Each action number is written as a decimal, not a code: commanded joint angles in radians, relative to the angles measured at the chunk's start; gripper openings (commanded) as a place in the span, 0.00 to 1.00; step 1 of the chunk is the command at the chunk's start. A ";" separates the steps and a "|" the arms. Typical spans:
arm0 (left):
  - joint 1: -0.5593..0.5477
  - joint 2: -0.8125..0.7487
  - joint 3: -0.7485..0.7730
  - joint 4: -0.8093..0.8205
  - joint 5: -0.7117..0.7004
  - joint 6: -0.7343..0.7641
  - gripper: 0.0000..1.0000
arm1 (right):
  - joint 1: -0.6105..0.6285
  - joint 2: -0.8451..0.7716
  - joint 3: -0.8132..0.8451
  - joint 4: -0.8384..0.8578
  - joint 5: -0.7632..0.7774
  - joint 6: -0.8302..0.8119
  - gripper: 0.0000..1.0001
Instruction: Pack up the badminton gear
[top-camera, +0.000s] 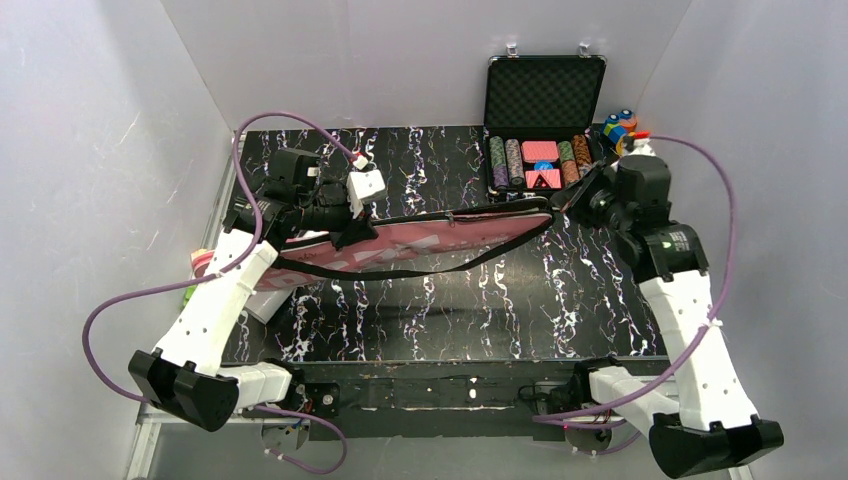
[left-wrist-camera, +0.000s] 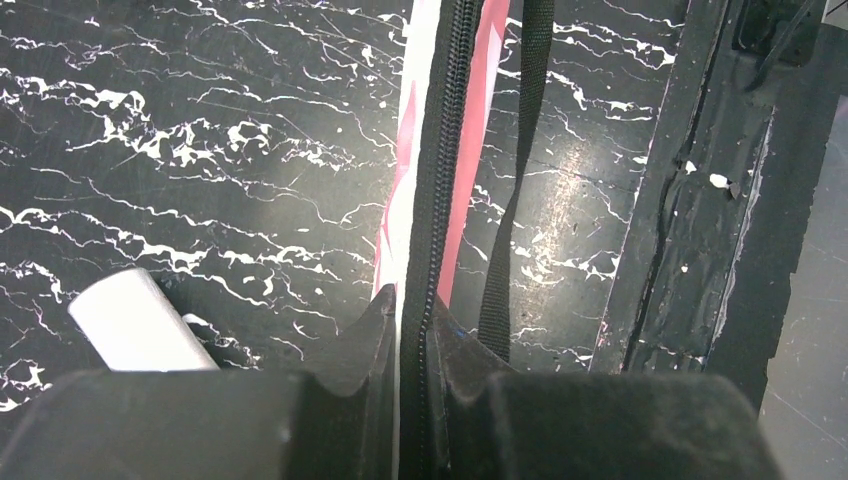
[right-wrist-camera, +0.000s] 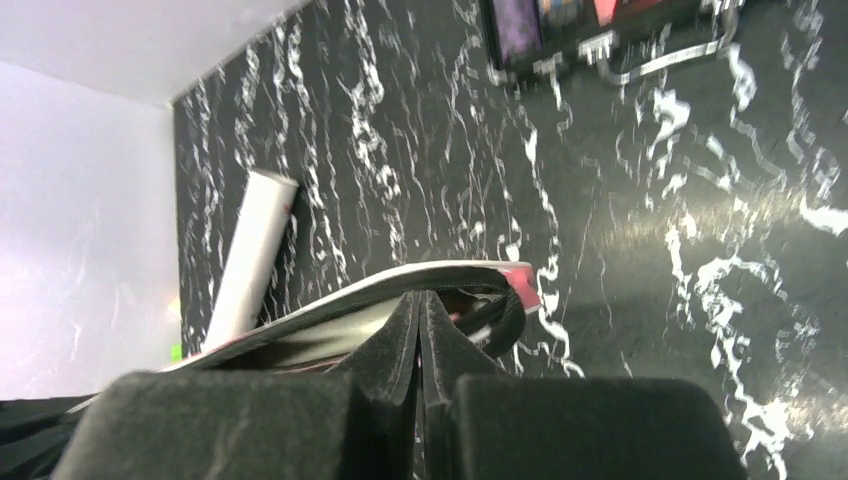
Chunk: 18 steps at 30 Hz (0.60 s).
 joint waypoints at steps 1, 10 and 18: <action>-0.006 -0.040 0.024 0.075 0.076 -0.001 0.00 | -0.008 -0.023 0.152 -0.030 0.060 -0.084 0.06; -0.006 -0.041 0.025 0.072 0.072 -0.002 0.00 | -0.004 -0.004 0.145 0.081 -0.207 0.013 0.18; -0.006 -0.034 0.029 0.100 0.045 -0.034 0.00 | 0.162 0.002 0.064 0.241 -0.422 0.111 0.49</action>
